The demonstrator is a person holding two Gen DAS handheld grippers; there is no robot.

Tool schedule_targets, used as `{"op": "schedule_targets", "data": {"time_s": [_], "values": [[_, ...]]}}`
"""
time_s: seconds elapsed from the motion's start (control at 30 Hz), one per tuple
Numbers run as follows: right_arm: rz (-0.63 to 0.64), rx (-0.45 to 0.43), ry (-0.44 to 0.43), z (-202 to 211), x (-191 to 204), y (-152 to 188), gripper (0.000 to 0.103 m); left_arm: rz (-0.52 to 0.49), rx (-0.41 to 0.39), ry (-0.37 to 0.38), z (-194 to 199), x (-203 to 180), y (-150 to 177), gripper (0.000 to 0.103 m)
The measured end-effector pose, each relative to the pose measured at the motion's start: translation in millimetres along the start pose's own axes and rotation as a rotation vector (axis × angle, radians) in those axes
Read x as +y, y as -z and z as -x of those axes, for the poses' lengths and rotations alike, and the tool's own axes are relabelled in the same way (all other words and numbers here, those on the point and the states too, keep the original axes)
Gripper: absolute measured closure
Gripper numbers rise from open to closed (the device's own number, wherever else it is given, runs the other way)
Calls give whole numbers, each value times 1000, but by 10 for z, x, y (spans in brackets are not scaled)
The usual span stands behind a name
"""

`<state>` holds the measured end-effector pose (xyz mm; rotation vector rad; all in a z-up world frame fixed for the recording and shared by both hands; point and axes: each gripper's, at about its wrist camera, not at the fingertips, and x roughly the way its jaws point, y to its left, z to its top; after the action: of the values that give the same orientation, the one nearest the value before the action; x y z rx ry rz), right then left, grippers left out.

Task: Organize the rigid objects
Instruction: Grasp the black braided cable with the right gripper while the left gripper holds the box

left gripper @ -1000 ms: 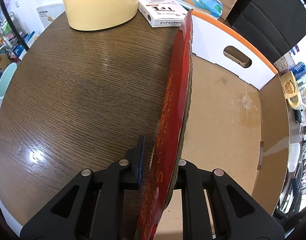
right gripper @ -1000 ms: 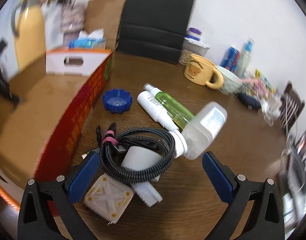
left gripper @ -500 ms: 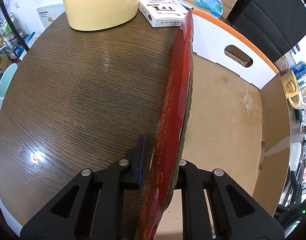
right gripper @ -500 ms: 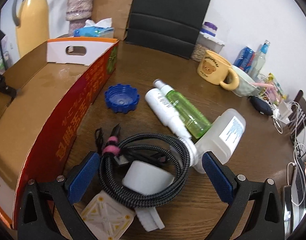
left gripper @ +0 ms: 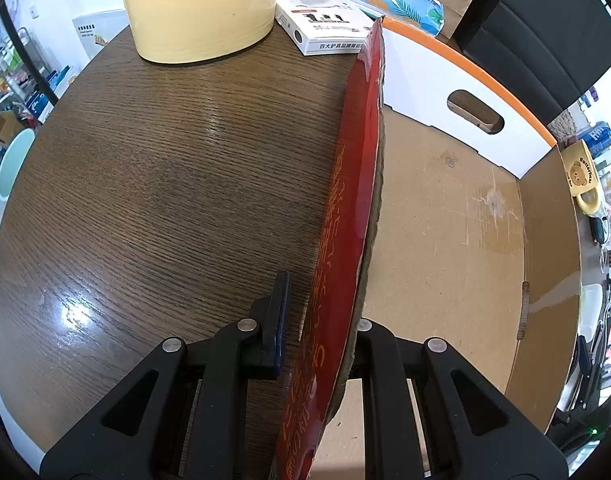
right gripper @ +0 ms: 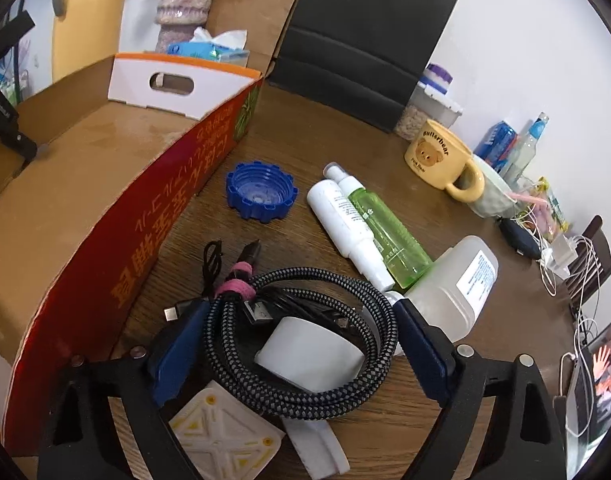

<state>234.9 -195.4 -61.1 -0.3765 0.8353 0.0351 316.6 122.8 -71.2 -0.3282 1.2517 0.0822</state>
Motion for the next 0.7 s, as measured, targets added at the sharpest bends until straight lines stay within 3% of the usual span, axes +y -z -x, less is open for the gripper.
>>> {"op": "schedule_targets", "data": {"time_s": [0.27,0.7], "values": [[-104,-111,-28,196,-113,73,10,-8,-9,-19,3,-49,20,92],[-229,-216,-52,385,-298,100,10,-24,-34,-51,15,-126,40,92]]}}
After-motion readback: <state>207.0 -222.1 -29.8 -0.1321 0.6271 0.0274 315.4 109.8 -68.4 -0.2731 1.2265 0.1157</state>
